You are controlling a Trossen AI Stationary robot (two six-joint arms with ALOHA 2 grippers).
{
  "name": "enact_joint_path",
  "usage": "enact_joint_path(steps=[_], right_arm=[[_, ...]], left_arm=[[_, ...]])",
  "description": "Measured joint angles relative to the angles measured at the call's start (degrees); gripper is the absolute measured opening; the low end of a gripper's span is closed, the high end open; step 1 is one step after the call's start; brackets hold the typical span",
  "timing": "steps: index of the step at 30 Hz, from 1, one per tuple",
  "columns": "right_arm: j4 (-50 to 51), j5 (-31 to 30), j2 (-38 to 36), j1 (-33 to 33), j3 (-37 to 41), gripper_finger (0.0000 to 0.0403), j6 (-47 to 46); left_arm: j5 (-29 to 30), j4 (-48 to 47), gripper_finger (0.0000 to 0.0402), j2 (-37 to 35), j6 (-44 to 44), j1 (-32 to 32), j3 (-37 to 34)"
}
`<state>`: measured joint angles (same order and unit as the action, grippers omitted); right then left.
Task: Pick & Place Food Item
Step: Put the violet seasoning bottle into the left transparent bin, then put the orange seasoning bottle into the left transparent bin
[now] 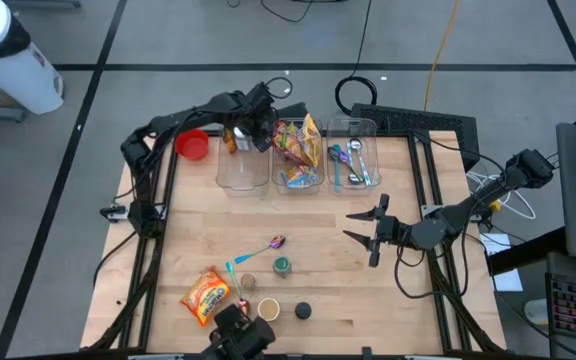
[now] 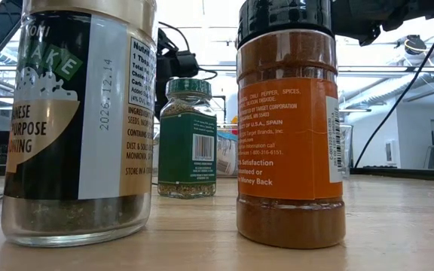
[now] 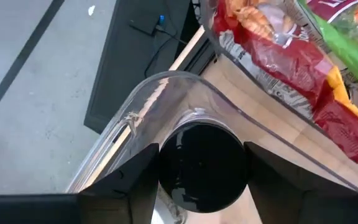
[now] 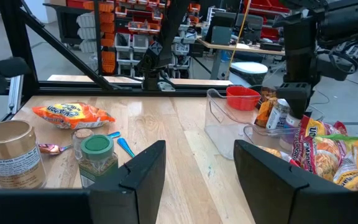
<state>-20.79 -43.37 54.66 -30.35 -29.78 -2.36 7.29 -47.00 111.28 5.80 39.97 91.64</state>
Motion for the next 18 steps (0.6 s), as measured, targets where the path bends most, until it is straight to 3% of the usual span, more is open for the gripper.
enact_joint_path(steps=[6, 8, 14, 18], right_arm=[[0.10, -0.01, 0.01, -0.02, 0.00, 0.0183, 0.05], [0.10, -0.01, 0.01, -0.02, 0.00, 0.0183, 0.08], [0.10, -0.01, 0.01, 0.00, 0.00, 0.0183, 0.03], [0.10, 0.00, 0.01, -0.02, 0.00, 0.0183, -0.18]], left_arm=[[0.73, -1.37, 0.0359, -0.80, 0.32, -0.71, -0.33], [0.81, -2.01, 0.0385, -1.88, 0.14, -0.75, -0.24], [-0.46, -3.72, 0.0340, -6.04, 1.12, -0.72, -0.24], [-10.71, -3.26, 0.0311, -11.26, 1.68, -0.91, -0.35]])
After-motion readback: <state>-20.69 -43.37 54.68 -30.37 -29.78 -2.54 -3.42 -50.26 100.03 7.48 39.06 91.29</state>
